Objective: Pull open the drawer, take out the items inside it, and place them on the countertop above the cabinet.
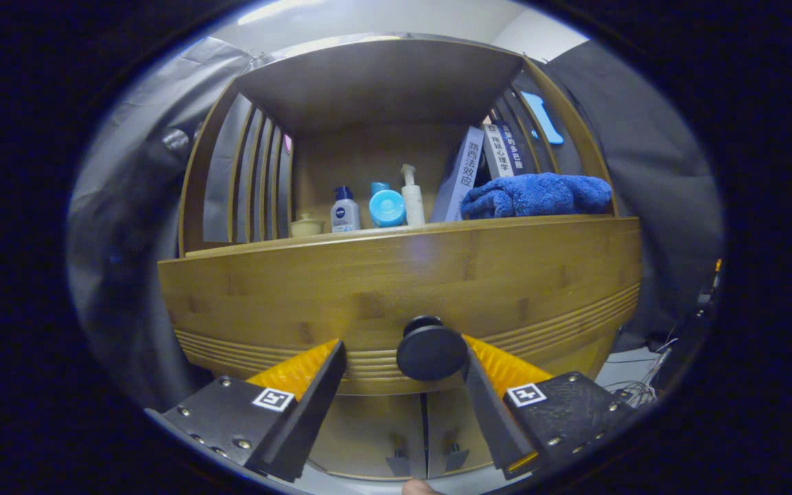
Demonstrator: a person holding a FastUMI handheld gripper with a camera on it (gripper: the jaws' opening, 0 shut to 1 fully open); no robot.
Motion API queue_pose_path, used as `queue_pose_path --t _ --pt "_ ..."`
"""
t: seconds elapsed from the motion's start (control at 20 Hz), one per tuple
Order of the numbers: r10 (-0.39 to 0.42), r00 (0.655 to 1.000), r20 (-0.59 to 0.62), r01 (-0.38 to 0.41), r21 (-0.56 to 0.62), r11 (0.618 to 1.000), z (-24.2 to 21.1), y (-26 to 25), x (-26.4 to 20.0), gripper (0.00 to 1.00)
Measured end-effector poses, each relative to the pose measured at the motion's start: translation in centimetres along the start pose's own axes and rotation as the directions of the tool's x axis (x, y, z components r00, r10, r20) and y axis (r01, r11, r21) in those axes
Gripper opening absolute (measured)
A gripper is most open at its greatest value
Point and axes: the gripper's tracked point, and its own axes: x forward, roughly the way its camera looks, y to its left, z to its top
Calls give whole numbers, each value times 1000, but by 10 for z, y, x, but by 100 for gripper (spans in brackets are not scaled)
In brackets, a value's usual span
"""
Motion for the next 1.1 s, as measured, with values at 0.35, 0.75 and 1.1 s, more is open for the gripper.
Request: queue_pose_path --t 0.35,0.75,1.1 --pt "-17 997 73 15 25 1000 1 8 21 98" --pt "-17 997 78 15 34 999 -1 10 19 98" --pt "-34 993 117 29 39 999 -2 8 18 98"
